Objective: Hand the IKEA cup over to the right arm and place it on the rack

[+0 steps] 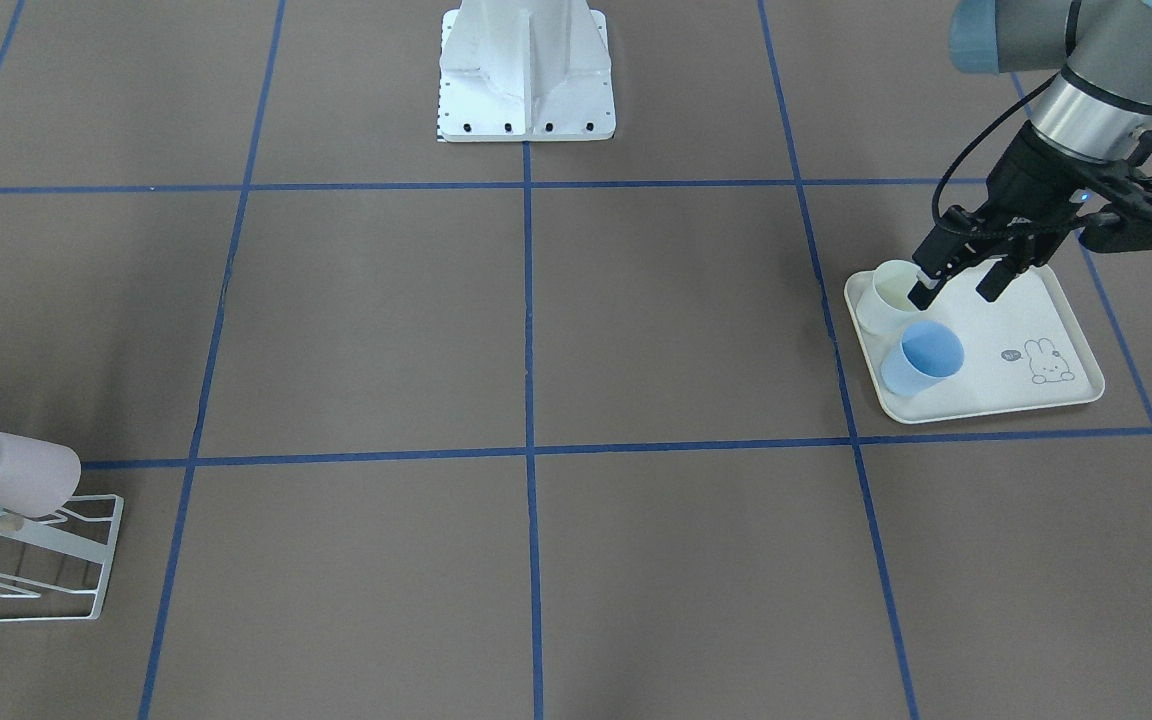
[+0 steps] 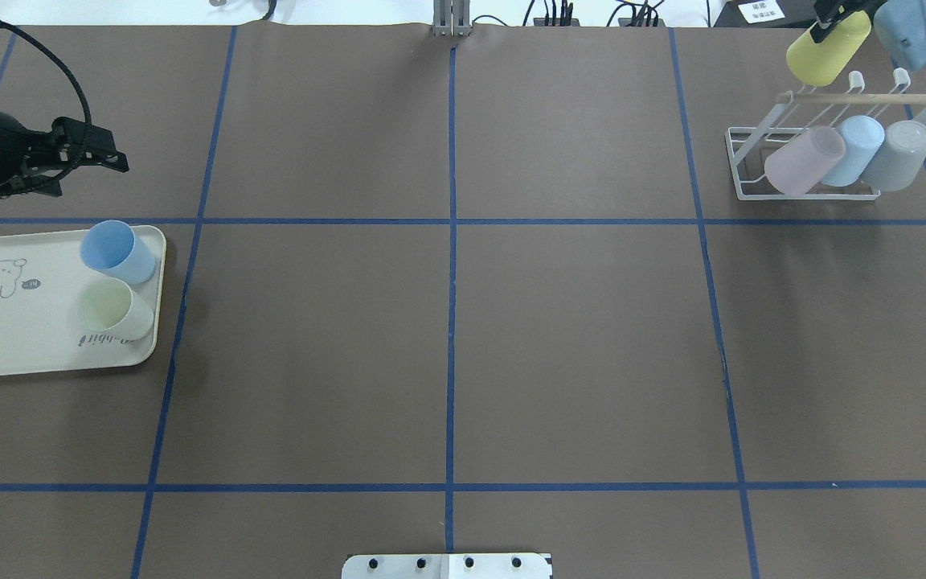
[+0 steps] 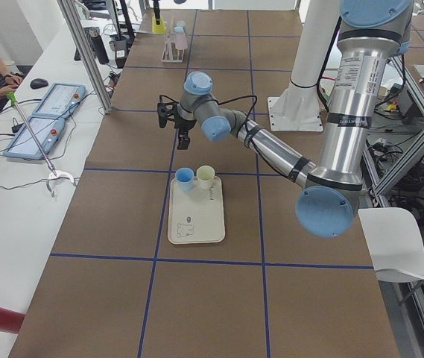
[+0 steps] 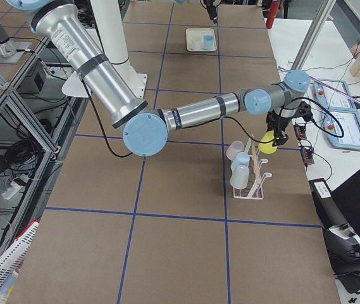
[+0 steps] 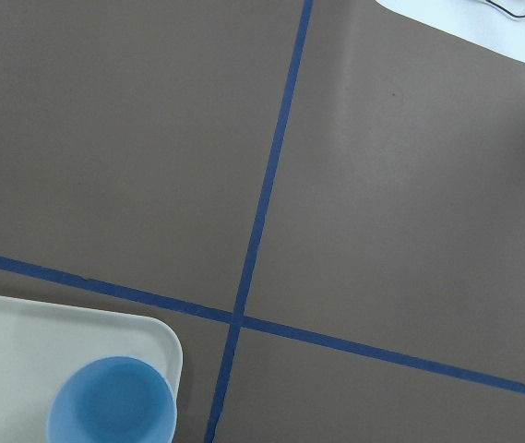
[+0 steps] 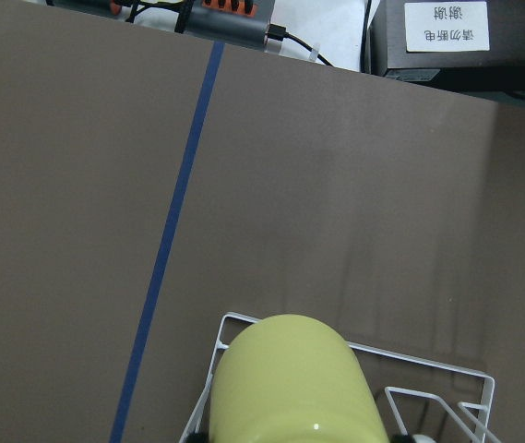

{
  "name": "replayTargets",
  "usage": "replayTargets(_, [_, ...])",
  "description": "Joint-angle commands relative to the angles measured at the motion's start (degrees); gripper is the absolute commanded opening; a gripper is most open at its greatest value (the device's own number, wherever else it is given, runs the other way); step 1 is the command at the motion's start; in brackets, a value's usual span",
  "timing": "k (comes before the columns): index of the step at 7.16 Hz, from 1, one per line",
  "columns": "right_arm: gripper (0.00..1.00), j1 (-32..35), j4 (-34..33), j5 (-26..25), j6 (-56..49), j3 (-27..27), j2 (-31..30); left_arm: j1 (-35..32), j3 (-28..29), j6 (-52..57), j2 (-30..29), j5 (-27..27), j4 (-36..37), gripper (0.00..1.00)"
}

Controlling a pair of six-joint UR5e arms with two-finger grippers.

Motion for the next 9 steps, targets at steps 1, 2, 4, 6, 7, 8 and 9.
replayTargets(1, [0.21, -0.4, 0.0, 0.0, -0.4, -0.1, -0.2, 0.0, 0.0, 0.0, 0.0, 0.0, 0.0, 1.0])
replayTargets(2, [0.21, -1.0, 0.1, -0.1, -0.6, -0.1, -0.9, 0.0, 0.3, 0.1, 0.0, 0.0, 0.0, 1.0])
replayTargets(4, [0.26, -1.5, 0.2, -0.1, -0.6, -0.1, -1.3, -0.1, 0.8, 1.1, 0.9, -0.4, 0.1, 1.0])
replayTargets(6, [0.52, -2.4, 0.3, -0.2, -0.5, -0.1, -2.0, 0.0, 0.3, 6.7, 5.8, -0.4, 0.1, 1.0])
replayTargets(7, [0.73, -2.5, 0.6, -0.2, -0.4, 0.0, -2.2, 0.4, 0.6, 6.9, 7.5, -0.4, 0.1, 1.0])
replayTargets(8, [0.94, -2.6, 0.6, -0.2, -0.4, 0.0, -2.3, 0.7, 0.6, 6.8, 9.0, -0.6, 0.2, 1.0])
replayTargets(9, [0.98, -2.7, 0.6, -0.2, -0.2, 0.1, -2.1, 1.8, 1.2, 6.8, 10.4, -0.6, 0.1, 1.0])
